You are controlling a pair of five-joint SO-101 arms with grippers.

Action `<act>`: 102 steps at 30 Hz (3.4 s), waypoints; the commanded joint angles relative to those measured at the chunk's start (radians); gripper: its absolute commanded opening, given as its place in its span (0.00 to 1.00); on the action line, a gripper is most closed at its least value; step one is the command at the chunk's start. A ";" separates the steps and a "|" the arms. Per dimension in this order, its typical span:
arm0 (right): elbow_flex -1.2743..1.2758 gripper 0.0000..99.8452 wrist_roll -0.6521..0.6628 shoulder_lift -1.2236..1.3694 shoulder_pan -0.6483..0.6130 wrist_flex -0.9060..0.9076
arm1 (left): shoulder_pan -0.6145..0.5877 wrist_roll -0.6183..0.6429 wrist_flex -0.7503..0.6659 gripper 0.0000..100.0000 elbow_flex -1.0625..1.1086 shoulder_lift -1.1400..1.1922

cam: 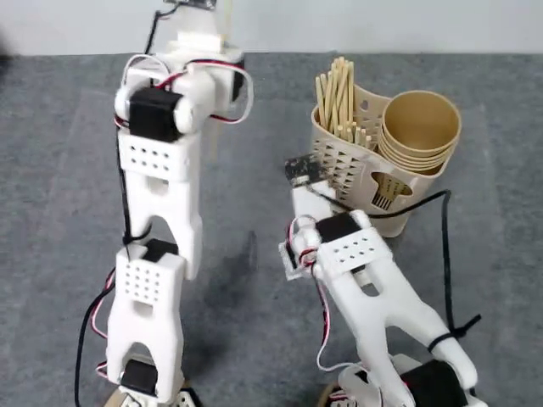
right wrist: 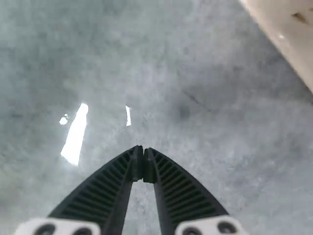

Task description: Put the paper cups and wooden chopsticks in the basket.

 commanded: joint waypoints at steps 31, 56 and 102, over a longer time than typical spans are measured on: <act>0.018 0.01 -0.005 -0.033 -0.031 -0.005 | 0.371 0.176 -0.276 0.01 -0.058 -0.153; 0.146 0.01 -0.005 -0.039 -0.036 -0.208 | 0.402 0.071 0.133 0.01 -0.053 -0.577; 0.147 0.01 -0.006 -0.039 -0.036 -0.211 | 0.396 -0.101 -1.573 0.01 2.388 -1.723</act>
